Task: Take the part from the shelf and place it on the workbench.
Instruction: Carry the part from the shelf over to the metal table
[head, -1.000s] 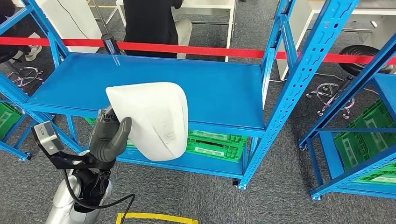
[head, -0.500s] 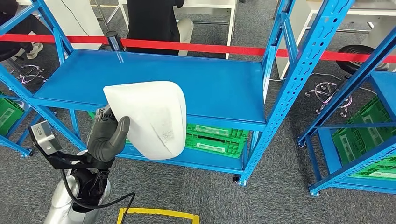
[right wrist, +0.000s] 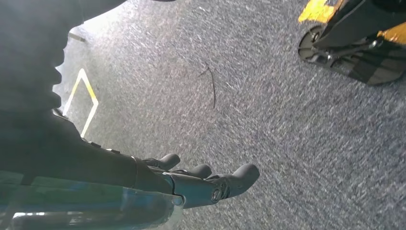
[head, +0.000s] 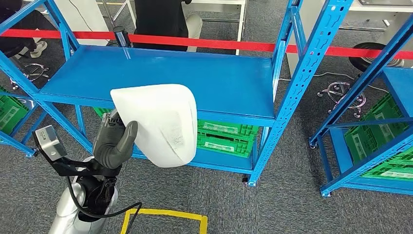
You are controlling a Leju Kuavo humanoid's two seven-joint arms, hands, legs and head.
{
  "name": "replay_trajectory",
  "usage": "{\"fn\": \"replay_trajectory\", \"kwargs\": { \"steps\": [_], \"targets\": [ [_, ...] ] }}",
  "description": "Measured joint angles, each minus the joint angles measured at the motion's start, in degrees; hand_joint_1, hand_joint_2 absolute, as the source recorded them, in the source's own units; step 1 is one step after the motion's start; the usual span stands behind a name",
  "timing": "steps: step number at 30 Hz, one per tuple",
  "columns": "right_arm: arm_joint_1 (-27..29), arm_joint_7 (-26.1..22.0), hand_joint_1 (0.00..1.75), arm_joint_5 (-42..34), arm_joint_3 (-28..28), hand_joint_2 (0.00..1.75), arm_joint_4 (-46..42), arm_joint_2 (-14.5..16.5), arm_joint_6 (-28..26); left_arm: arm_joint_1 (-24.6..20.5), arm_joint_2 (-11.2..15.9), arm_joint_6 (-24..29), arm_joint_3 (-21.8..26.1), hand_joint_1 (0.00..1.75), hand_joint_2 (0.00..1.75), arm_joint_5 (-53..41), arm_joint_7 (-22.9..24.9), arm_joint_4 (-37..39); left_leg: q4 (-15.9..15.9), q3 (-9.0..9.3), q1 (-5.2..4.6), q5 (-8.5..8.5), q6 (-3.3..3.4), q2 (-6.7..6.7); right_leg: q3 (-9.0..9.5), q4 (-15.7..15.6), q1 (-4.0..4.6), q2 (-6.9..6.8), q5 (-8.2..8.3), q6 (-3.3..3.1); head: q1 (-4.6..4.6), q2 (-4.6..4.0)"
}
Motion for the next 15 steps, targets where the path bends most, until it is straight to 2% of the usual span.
{"fn": "replay_trajectory", "kwargs": {
  "steps": [2,4,5,6,7,9,10,11,13,15],
  "targets": [
    [0.0,0.0,0.00,0.0,0.0,1.75,0.0,-0.1,0.0,0.0,0.0,0.0,0.0,1.75,1.75,0.0,0.0,0.0,4.7,-1.73,0.42,-3.82,-0.86,-0.12,-0.42,-0.1,-0.22,-0.05,0.68,-0.57,-0.28,0.00],
    [0.2,0.0,0.00,-0.1,-0.1,1.75,0.0,-0.1,0.1,0.0,0.0,-0.1,-0.1,1.75,1.75,0.0,0.1,0.2,12.0,-4.13,0.90,-8.17,-1.47,-0.13,-1.20,0.0,-0.18,-0.05,1.29,-0.69,-0.42,0.00],
    [0.3,0.0,0.00,-0.2,-0.2,1.75,0.0,-0.1,0.1,0.0,0.0,-0.1,-0.1,1.75,1.75,0.0,0.1,0.3,14.3,-4.64,1.06,-9.16,-1.59,-0.13,-1.60,0.0,-0.16,-0.05,1.57,-0.59,-0.43,0.00],
    [0.5,0.0,0.00,-0.2,-0.2,1.75,0.0,-0.1,0.1,0.0,0.0,-0.2,-0.1,1.75,1.75,0.0,0.2,0.4,14.6,-4.11,1.17,-9.13,-1.60,-0.12,-1.97,0.0,-0.14,-0.04,1.85,-0.48,-0.43,0.00],
    [0.6,0.0,0.00,-0.2,-0.3,1.75,0.1,-0.1,0.2,-0.1,-0.1,-0.2,-0.1,1.75,1.75,0.0,0.2,0.5,12.4,-2.36,1.23,-8.16,-1.50,-0.13,-2.27,0.0,-0.14,-0.02,2.12,-0.34,-0.44,0.00],
    [0.7,0.0,0.00,-0.3,-0.4,1.75,0.1,0.0,0.2,-0.4,-0.1,-0.3,-0.2,1.75,1.75,0.0,0.2,0.5,4.3,3.08,1.14,-5.71,-0.96,-0.17,-2.62,0.0,-0.15,0.03,2.61,0.02,-0.42,0.00],
    [0.7,0.0,0.00,-0.3,-0.5,1.75,0.1,0.0,0.2,-0.6,-0.2,-0.3,-0.2,1.75,1.75,0.0,0.3,0.5,1.0,5.08,0.94,-4.91,-0.60,-0.19,-2.70,-0.1,-0.11,0.04,2.86,0.30,-0.39,0.00],
    [0.7,0.0,0.00,-0.3,-0.5,1.75,0.1,0.1,0.2,-0.7,-0.2,-0.4,-0.2,1.75,1.75,0.0,0.3,0.5,-0.9,6.15,0.69,-4.60,-0.25,-0.21,-2.76,-0.2,-0.13,0.02,3.10,0.65,-0.42,0.00],
    [0.7,0.0,0.00,-0.3,-0.5,1.75,0.1,0.1,0.2,-1.0,-0.3,-0.4,-0.3,1.75,1.75,0.0,0.3,0.5,-1.6,6.17,0.16,-4.19,0.44,-0.21,-2.83,-0.4,-0.19,-0.04,3.67,1.50,-0.46,0.00],
    [0.7,0.0,0.00,-0.3,-0.6,1.75,0.1,0.1,0.2,-1.1,-0.5,-0.4,-0.4,1.75,1.75,0.0,0.3,0.6,-2.4,6.11,0.28,-3.12,1.20,-0.06,-3.18,-0.2,-0.27,-0.07,3.60,1.96,-0.43,0.00]
  ]
}}
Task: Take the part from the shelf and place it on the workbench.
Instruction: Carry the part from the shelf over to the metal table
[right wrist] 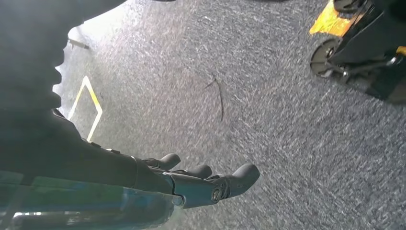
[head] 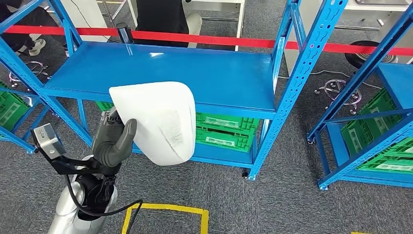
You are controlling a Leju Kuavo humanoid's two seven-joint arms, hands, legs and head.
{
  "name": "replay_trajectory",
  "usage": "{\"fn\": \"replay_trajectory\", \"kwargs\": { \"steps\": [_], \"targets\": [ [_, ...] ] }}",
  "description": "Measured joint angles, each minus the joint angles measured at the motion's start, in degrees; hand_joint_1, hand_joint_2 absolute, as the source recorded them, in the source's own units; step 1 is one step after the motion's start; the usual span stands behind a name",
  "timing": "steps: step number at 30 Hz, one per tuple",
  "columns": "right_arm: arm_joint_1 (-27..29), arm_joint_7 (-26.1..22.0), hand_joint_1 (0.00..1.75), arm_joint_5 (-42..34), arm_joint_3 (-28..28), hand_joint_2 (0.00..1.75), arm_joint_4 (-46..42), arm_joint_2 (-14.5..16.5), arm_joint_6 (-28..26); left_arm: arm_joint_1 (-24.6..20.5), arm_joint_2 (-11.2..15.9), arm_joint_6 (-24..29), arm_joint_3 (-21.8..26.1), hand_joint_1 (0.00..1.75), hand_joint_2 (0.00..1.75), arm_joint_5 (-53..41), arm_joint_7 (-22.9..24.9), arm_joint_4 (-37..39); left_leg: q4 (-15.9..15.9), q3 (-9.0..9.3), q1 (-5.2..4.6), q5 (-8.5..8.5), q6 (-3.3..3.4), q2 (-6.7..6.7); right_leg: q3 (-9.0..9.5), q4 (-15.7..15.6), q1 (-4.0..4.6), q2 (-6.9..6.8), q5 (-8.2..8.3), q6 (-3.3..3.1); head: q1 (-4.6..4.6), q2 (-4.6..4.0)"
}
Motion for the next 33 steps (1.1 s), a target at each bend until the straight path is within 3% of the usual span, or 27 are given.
{"fn": "replay_trajectory", "kwargs": {
  "steps": [2,4,5,6,7,9,11,13,15,16,18,20,21,22,25,26,30,31,33],
  "targets": [
    [0.0,0.0,0.00,-0.1,-0.1,1.75,0.0,0.0,0.1,-0.2,-0.3,0.0,-0.3,1.75,1.75,0.0,0.1,0.0,-0.8,-0.48,0.13,1.24,0.82,0.18,-1.74,3.7,0.14,0.00,-2.66,-0.57,0.11,0.00],
    [0.1,0.0,0.00,-0.1,-0.3,1.75,0.1,-0.1,0.2,-0.1,-0.4,0.0,-0.6,1.75,1.75,0.0,0.3,0.2,-0.8,-1.69,-0.20,2.13,1.36,0.20,-4.70,11.2,0.28,0.03,-6.85,-1.26,0.15,0.00],
    [0.2,0.0,0.00,-0.2,-0.4,1.75,0.1,-0.1,0.2,0.0,-0.5,0.0,-0.6,1.75,1.75,0.0,0.3,0.2,-0.8,-2.32,-0.35,2.55,1.43,0.18,-5.68,14.3,0.30,0.02,-8.22,-1.24,0.15,0.00],
    [0.3,0.0,0.00,-0.2,-0.5,1.75,0.1,-0.2,0.2,0.1,-0.5,0.0,-0.7,1.75,1.75,0.0,0.4,0.3,-0.7,-2.91,-0.46,2.95,1.42,0.17,-5.64,15.5,0.30,0.02,-8.75,-0.94,0.14,0.00],
    [0.4,0.0,0.00,-0.2,-0.6,1.75,0.2,-0.2,0.2,0.1,-0.5,0.0,-0.7,1.75,1.75,0.0,0.5,0.3,-0.6,-3.43,-0.50,3.28,1.32,0.15,-4.36,14.2,0.29,0.01,-8.40,-0.48,0.15,0.00],
    [0.5,0.0,0.00,-0.2,-0.8,1.75,0.2,-0.2,0.2,0.2,-0.5,0.0,-0.7,1.75,1.75,0.0,0.5,0.3,-0.1,-4.35,-0.53,3.72,0.98,0.14,0.82,6.3,0.25,0.01,-6.59,0.27,0.15,0.00],
    [0.5,0.0,0.00,-0.2,-0.9,1.75,0.3,-0.2,0.2,0.2,-0.6,0.0,-0.7,1.75,1.75,0.0,0.5,0.3,0.8,-5.18,-0.72,3.89,0.51,0.19,4.27,0.3,0.43,0.09,-5.32,-0.16,0.00,0.00],
    [0.7,-0.1,0.00,-0.2,-0.9,1.75,0.3,-0.2,0.2,0.2,-0.6,0.0,-0.8,1.75,1.75,0.0,0.5,0.3,1.2,-5.59,-0.70,4.24,-0.15,0.19,4.52,-0.5,0.84,0.15,-4.77,-1.20,-0.14,0.00],
    [0.7,-0.1,0.00,-0.2,-1.0,1.75,0.4,-0.1,0.3,0.3,-0.6,0.0,-0.8,1.75,1.75,0.0,0.5,0.3,1.5,-5.90,-0.38,4.12,-0.88,0.09,4.37,-0.7,0.70,0.08,-4.07,-2.01,-0.16,0.00],
    [0.7,-0.1,0.00,-0.2,-1.0,1.75,0.4,0.0,0.3,0.3,-0.5,0.0,-0.8,1.75,1.75,0.0,0.5,0.3,2.5,-6.33,-0.22,3.08,-1.28,0.01,4.26,-0.7,0.54,0.04,-3.70,-2.40,-0.30,0.00],
    [0.7,-0.1,0.00,-0.2,-1.0,1.75,0.4,0.0,0.3,0.4,-0.5,0.0,-0.8,1.75,1.75,0.0,0.5,0.3,8.0,-8.28,0.22,-1.21,-2.16,-0.11,3.74,-0.8,0.39,-0.02,-3.03,-2.84,-0.60,0.00],
    [0.7,-0.1,0.00,-0.2,-1.0,1.75,0.4,0.0,0.3,0.7,-0.4,0.0,-0.7,1.75,1.75,0.0,0.5,0.3,15.0,-10.37,0.71,-5.13,-2.79,-0.10,2.94,-0.7,0.43,-0.03,-2.43,-2.89,-0.72,0.00],
    [0.8,-0.1,0.00,-0.2,-1.0,1.75,0.4,0.1,0.3,0.9,-0.4,0.0,-0.7,1.75,1.75,0.0,0.5,0.3,16.5,-10.43,0.86,-5.72,-2.93,-0.10,2.56,-0.7,0.44,-0.02,-2.13,-2.81,-0.74,0.00],
    [0.9,-0.2,0.00,-0.1,-1.0,1.75,0.4,0.1,0.3,1.1,-0.4,0.0,-0.7,1.75,1.75,0.0,0.5,0.3,15.7,-9.37,0.95,-5.28,-2.93,-0.10,2.24,-0.7,0.44,-0.01,-1.87,-2.70,-0.73,0.00],
    [1.0,-0.3,0.00,0.0,-1.0,1.75,0.4,0.3,0.3,1.3,-0.4,0.0,-0.6,1.75,1.75,0.0,0.6,0.0,4.5,-1.82,0.76,-1.72,-2.15,-0.14,1.69,-0.7,0.52,0.02,-1.16,-2.16,-0.70,0.00],
    [1.0,-0.3,0.00,0.0,-1.0,1.75,0.4,0.3,0.3,1.2,-0.4,0.0,-0.6,1.75,1.75,0.0,0.6,-0.1,1.8,-0.18,0.54,-1.15,-1.75,-0.16,1.56,-0.7,0.53,0.01,-0.92,-1.89,-0.71,0.00],
    [1.0,-0.5,0.00,0.1,-1.0,1.75,0.4,0.5,0.3,1.4,-0.5,0.0,-0.5,1.75,1.75,0.0,0.7,-0.5,-0.3,0.21,-0.05,-0.03,-0.26,-0.05,1.14,-1.0,0.42,-0.06,-0.11,-0.48,-0.85,0.00],
    [1.0,-0.5,0.00,0.2,-1.0,1.75,0.4,0.5,0.4,1.4,-0.6,0.0,-0.5,1.75,1.75,0.0,0.7,-0.6,-0.9,0.17,0.03,0.63,0.22,0.06,0.66,-0.3,0.48,-0.06,-0.70,-0.45,-0.79,0.00],
    [1.0,-0.5,0.00,0.2,-1.0,1.75,0.5,0.5,0.4,1.4,-0.8,0.0,-0.4,1.75,1.75,-0.1,0.8,-0.7,-1.8,-0.34,0.18,1.91,0.94,0.23,-1.64,4.6,0.62,-0.04,-3.92,-1.13,-0.67,0.00]
  ]
}}
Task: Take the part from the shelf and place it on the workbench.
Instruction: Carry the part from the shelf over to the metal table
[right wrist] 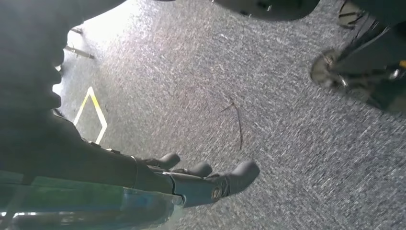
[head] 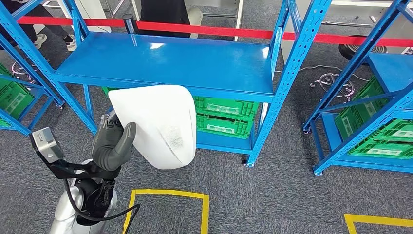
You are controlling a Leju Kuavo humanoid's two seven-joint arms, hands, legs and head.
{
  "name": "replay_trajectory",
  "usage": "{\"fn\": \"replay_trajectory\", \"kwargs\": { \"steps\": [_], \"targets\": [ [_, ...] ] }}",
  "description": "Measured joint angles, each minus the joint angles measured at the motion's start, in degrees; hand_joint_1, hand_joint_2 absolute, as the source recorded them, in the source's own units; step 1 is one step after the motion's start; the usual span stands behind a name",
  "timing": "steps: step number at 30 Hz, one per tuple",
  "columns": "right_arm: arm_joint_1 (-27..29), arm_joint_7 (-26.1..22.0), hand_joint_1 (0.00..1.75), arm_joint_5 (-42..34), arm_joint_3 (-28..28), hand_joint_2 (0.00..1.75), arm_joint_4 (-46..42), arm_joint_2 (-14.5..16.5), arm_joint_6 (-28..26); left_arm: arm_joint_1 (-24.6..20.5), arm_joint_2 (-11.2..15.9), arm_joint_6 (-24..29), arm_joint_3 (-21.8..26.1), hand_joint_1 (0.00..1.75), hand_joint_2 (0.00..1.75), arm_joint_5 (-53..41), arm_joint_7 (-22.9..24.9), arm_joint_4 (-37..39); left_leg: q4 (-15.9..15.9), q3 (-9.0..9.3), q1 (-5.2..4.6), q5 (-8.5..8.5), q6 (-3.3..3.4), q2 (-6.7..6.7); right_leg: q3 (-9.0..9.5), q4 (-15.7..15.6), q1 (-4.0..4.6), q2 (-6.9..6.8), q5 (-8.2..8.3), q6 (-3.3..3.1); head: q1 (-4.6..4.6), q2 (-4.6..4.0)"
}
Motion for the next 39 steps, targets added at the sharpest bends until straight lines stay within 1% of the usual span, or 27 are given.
{"fn": "replay_trajectory", "kwargs": {
  "steps": [2,3,4,5,6,7,8,9,12,14,17,18,19,20,21,23,24,27,29,30,32,33,34,35,37,38,39],
  "targets": [
    [0.0,0.0,0.00,0.0,0.0,1.75,0.0,-0.1,0.0,0.2,-0.1,0.0,0.0,1.75,1.75,0.0,0.1,0.0,0.0,-1.19,-0.24,0.86,0.35,-0.02,-2.83,7.5,0.08,0.03,-3.74,-0.42,0.05,0.00],
    [0.1,0.0,0.00,0.0,0.0,1.75,0.0,-0.1,0.0,0.3,-0.1,0.0,0.0,1.75,1.75,0.0,0.2,0.0,0.1,-1.79,-0.35,1.24,0.35,-0.03,-3.28,9.6,0.07,0.03,-4.63,-0.22,0.06,0.00],
    [0.1,0.0,0.00,0.0,0.0,1.75,0.0,-0.1,0.0,0.4,-0.1,0.0,0.0,1.75,1.75,0.0,0.2,0.0,0.2,-2.38,-0.41,1.59,0.28,-0.04,-2.63,9.5,0.06,0.03,-4.69,0.17,0.06,0.00],
    [0.1,0.0,0.00,0.0,0.0,1.75,0.0,-0.2,0.0,0.5,-0.1,0.0,0.0,1.75,1.75,0.0,0.2,0.0,0.5,-2.92,-0.42,1.85,0.16,-0.06,-0.77,7.1,0.03,0.02,-3.97,0.68,0.07,0.00],
    [0.0,0.0,0.00,0.1,-0.1,1.75,0.0,-0.2,0.0,0.5,-0.1,0.0,0.0,1.75,1.75,0.0,0.2,0.0,0.9,-3.48,-0.40,2.02,0.03,-0.07,1.99,3.0,-0.03,0.01,-2.91,1.15,0.07,0.00],
    [0.0,0.0,0.00,0.1,-0.1,1.75,0.0,-0.2,0.0,0.5,-0.1,0.0,0.0,1.75,1.75,0.0,0.2,0.0,1.5,-4.05,-0.50,2.10,-0.17,-0.07,4.33,-0.9,0.01,0.04,-2.11,1.26,0.06,0.00],
    [-0.1,0.0,0.00,0.2,-0.1,1.75,0.0,-0.2,0.0,0.5,-0.1,0.0,0.0,1.75,1.75,0.0,0.2,0.0,2.1,-4.54,-0.60,2.14,-0.36,-0.07,5.90,-3.7,0.04,0.09,-1.50,1.06,-0.01,0.00],
    [-0.1,0.0,0.00,0.2,-0.2,1.75,0.0,-0.2,0.0,0.5,-0.1,0.0,0.0,1.75,1.75,0.0,0.3,0.0,2.5,-4.92,-0.67,2.24,-0.64,-0.07,6.59,-5.2,0.13,0.14,-1.22,0.63,-0.05,0.00],
    [0.0,0.0,0.00,0.2,-0.2,1.75,0.0,-0.1,-0.1,0.5,-0.1,-0.1,0.1,1.75,1.75,0.0,0.3,0.0,2.8,-5.41,-0.49,2.70,-1.64,-0.12,6.14,-5.4,0.25,0.17,-0.47,-0.81,-0.07,0.00],
    [0.0,0.0,0.00,0.2,-0.2,1.75,0.0,0.0,-0.1,0.5,0.0,-0.1,0.1,1.75,1.75,-0.1,0.3,0.0,5.2,-6.41,-0.25,0.52,-2.40,-0.24,5.83,-5.5,-0.03,0.08,0.31,-1.61,-0.35,0.00],
    [0.0,0.0,0.00,0.2,-0.2,1.75,0.0,0.0,-0.1,0.5,0.0,-0.1,0.2,1.75,1.75,-0.1,0.3,0.0,15.5,-9.84,0.33,-6.23,-3.41,-0.30,4.73,-5.4,0.08,0.04,1.34,-2.02,-0.68,0.00],
    [0.0,0.0,0.00,0.2,-0.2,1.75,0.0,0.0,-0.1,0.6,0.1,-0.1,0.2,1.75,1.75,-0.1,0.3,0.0,18.0,-10.41,0.46,-7.43,-3.53,-0.30,4.31,-5.4,0.17,0.05,1.64,-1.99,-0.66,0.00],
    [0.0,0.0,0.00,0.2,-0.2,1.75,0.0,0.0,-0.1,0.6,0.1,-0.1,0.2,1.75,1.75,-0.1,0.3,0.0,18.6,-9.97,0.53,-7.63,-3.50,-0.31,3.90,-5.4,0.24,0.06,1.94,-1.93,-0.67,0.00],
    [0.0,0.0,0.00,0.2,-0.2,1.75,0.0,0.1,-0.1,0.6,0.1,-0.1,0.2,1.75,1.75,-0.1,0.3,0.0,16.7,-8.31,0.53,-6.84,-3.30,-0.32,3.57,-5.4,0.34,0.09,2.23,-1.87,-0.68,0.00],
    [0.0,0.0,0.00,0.2,-0.2,1.75,0.0,0.1,-0.1,0.5,0.1,-0.1,0.2,1.75,1.75,-0.1,0.3,0.0,12.9,-5.59,0.43,-5.46,-2.88,-0.35,3.33,-5.4,0.44,0.12,2.52,-1.81,-0.68,0.00],
    [0.0,0.0,0.00,0.2,-0.2,1.75,0.0,0.3,-0.2,0.4,0.1,-0.1,0.2,1.75,1.75,-0.1,0.3,-0.1,4.9,-0.47,-0.04,-3.65,-1.67,-0.31,3.03,-5.5,0.45,0.15,3.05,-1.45,-0.57,0.00],
    [0.0,0.0,0.00,0.2,-0.2,1.75,0.0,0.4,-0.2,0.3,0.1,-0.1,0.2,1.75,1.75,-0.1,0.3,-0.1,2.7,0.84,-0.38,-3.32,-1.15,-0.27,2.92,-5.5,0.34,0.11,3.28,-1.19,-0.55,0.00],
    [-0.1,0.0,0.00,0.2,-0.2,1.75,-0.1,0.7,-0.2,0.1,0.1,-0.1,0.2,1.75,1.75,-0.1,0.3,-0.3,1.2,1.09,-0.84,-2.51,-0.09,-0.17,2.70,-5.8,0.05,-0.07,3.98,-0.18,-0.59,0.00],
    [0.0,0.0,0.00,0.2,-0.2,1.75,-0.1,0.7,-0.2,0.0,0.0,-0.1,0.2,1.75,1.75,-0.1,0.3,-0.4,-0.2,1.20,-0.58,-1.15,0.51,-0.04,1.76,-4.5,0.17,-0.07,3.13,-0.04,-0.49,0.00],
    [0.0,0.0,0.00,0.2,-0.2,1.75,-0.1,0.6,-0.2,0.0,0.0,-0.1,0.1,1.75,1.75,-0.1,0.3,-0.4,-0.7,1.09,-0.42,-0.49,0.64,0.02,0.56,-2.0,0.17,-0.05,1.67,-0.26,-0.43,0.00],
    [0.0,0.0,0.00,0.2,-0.2,1.75,-0.1,0.4,-0.2,0.0,-0.1,-0.1,0.1,1.75,1.75,-0.1,0.3,-0.4,-0.8,0.18,-0.54,0.23,0.72,0.06,-2.57,5.3,0.11,0.02,-2.11,-0.49,-0.40,0.00],
    [0.1,0.0,0.00,0.2,-0.2,1.75,-0.1,0.3,-0.2,0.1,-0.1,-0.1,0.1,1.75,1.75,-0.1,0.3,-0.4,-0.7,-0.34,-0.56,0.50,0.63,0.05,-3.68,8.4,0.07,0.02,-3.41,-0.32,-0.40,0.00],
    [0.2,0.0,0.00,0.2,-0.2,1.75,0.0,0.2,-0.2,0.1,-0.2,-0.1,0.1,1.75,1.75,-0.1,0.3,-0.4,-0.6,-0.82,-0.55,0.73,0.54,0.04,-3.81,9.6,0.00,0.01,-3.86,0.08,-0.42,0.00],
    [0.2,-0.1,0.00,0.2,-0.2,1.75,0.0,0.1,-0.2,0.1,-0.2,-0.1,0.1,1.75,1.75,-0.1,0.3,-0.4,-0.3,-1.25,-0.49,0.90,0.41,0.03,-2.75,8.5,-0.10,0.00,-3.46,0.65,-0.42,0.00],
    [0.2,-0.1,0.00,0.3,-0.2,1.75,0.0,-0.1,-0.2,0.0,-0.2,-0.1,0.1,1.75,1.75,-0.1,0.4,-0.4,0.7,-2.11,-0.36,0.91,0.00,0.04,1.98,0.9,-0.43,-0.05,-1.48,1.71,-0.42,0.00],
    [0.1,-0.1,0.00,0.4,-0.2,1.75,0.0,-0.1,-0.3,0.0,-0.2,-0.1,0.1,1.75,1.75,-0.1,0.4,-0.4,1.4,-2.58,-0.43,0.77,-0.28,0.04,3.97,-2.5,-0.48,0.01,-0.66,1.75,-0.43,0.00],
    [0.1,-0.1,0.00,0.5,-0.2,1.75,-0.1,-0.2,-0.3,-0.1,-0.2,-0.2,0.1,1.75,1.75,-0.1,0.4,-0.4,2.0,-3.01,-0.50,0.66,-0.62,0.03,5.22,-4.7,-0.44,0.06,-0.22,1.44,-0.45,0.00]
  ]
}}
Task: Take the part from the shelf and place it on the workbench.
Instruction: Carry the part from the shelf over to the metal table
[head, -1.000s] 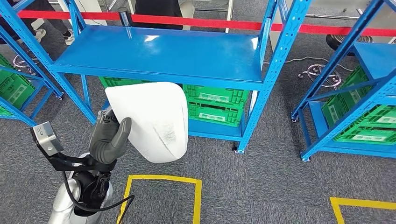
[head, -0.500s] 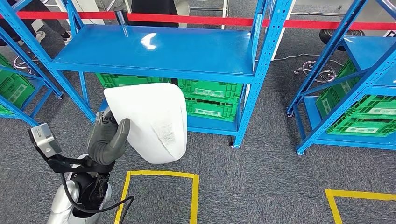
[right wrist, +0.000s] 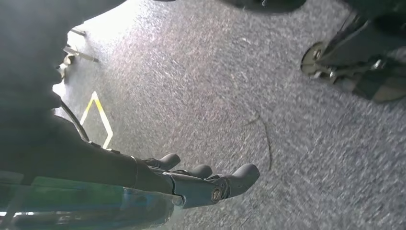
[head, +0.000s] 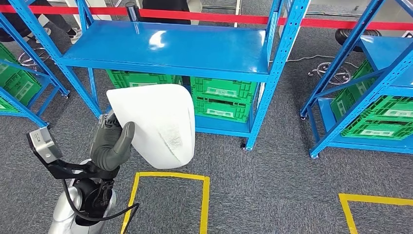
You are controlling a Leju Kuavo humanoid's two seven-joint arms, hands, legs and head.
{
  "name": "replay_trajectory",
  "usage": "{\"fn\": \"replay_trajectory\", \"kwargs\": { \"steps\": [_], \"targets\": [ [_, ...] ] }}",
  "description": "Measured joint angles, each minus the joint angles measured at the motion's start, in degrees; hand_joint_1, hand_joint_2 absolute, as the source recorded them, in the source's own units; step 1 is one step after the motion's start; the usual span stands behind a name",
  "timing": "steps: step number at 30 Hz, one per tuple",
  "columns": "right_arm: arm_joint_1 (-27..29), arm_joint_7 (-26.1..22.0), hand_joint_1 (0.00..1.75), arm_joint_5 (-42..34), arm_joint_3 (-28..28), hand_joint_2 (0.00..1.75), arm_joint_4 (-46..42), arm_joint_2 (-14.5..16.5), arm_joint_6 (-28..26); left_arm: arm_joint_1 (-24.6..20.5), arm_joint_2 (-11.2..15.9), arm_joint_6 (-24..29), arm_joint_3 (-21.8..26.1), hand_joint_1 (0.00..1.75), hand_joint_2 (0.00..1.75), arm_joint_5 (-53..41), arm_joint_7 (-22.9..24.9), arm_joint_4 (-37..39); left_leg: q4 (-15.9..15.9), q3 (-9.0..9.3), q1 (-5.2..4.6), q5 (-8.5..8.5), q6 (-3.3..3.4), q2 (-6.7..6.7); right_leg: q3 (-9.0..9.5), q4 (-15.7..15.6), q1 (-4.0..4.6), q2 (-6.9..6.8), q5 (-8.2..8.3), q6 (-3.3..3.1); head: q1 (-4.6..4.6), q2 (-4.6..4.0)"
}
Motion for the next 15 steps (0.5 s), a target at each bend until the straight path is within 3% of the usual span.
{"fn": "replay_trajectory", "kwargs": {
  "steps": [3,5,8,10,11,12,13,15],
  "targets": [
    [0.0,0.0,0.00,0.4,0.0,1.75,0.0,0.0,-0.1,-0.2,0.0,-0.2,-0.1,1.75,1.75,0.1,0.0,0.0,0.6,-0.65,0.04,0.17,-0.90,-0.13,0.10,-0.4,0.30,0.09,0.48,-1.59,-0.02,0.00],
    [0.0,0.0,0.00,0.7,0.0,1.75,0.0,0.0,-0.1,-0.3,0.0,-0.3,-0.1,1.75,1.75,0.1,0.0,0.0,2.1,-1.33,0.31,-0.94,-1.55,-0.25,-0.02,-0.5,0.07,-0.02,0.88,-2.27,-0.15,0.00],
    [0.0,0.0,0.00,1.0,0.0,1.75,0.0,0.0,-0.1,-0.3,0.1,-0.4,-0.1,1.75,1.75,0.2,0.0,0.1,11.6,-5.20,0.85,-6.42,-2.56,-0.34,-0.27,-0.5,0.08,-0.35,1.18,-2.75,-0.41,0.00],
    [0.1,0.0,0.00,1.2,0.0,1.75,0.0,0.0,-0.1,-0.2,0.1,-0.4,-0.1,1.75,1.75,0.2,0.1,0.3,16.6,-7.18,1.06,-8.19,-2.77,-0.33,-0.45,-0.5,0.30,-0.77,1.25,-2.84,-0.41,0.00],
    [0.1,0.0,0.00,1.4,0.0,1.75,0.0,0.0,-0.1,-0.2,0.1,-0.4,-0.1,1.75,1.75,0.2,0.1,0.3,16.2,-6.73,1.09,-7.58,-2.66,-0.30,-0.48,-0.5,0.41,-1.03,1.25,-2.83,-0.42,0.00],
    [0.1,0.0,0.00,1.5,0.0,1.75,0.0,0.0,-0.1,-0.2,0.2,-0.4,-0.1,1.75,1.75,0.2,0.1,0.4,13.5,-5.15,1.04,-6.12,-2.37,-0.15,-0.44,-0.5,0.53,-1.30,1.26,-2.83,-0.42,0.00],
    [0.1,0.0,0.00,1.6,0.0,1.75,0.0,0.0,-0.1,-0.3,0.2,-0.4,-0.1,1.75,1.75,0.2,0.1,0.4,9.5,-2.84,0.87,-4.35,-1.85,0.34,-0.36,-0.5,0.64,-1.57,1.26,-2.82,-0.42,0.00],
    [0.1,0.0,0.00,1.7,0.0,1.75,0.0,0.2,0.0,-0.4,0.1,-0.4,0.0,1.75,1.75,0.2,0.1,0.4,2.8,0.83,0.13,-2.43,-0.64,2.01,-0.31,-0.5,0.83,-2.22,1.31,-2.67,-0.36,0.00]
  ]
}}
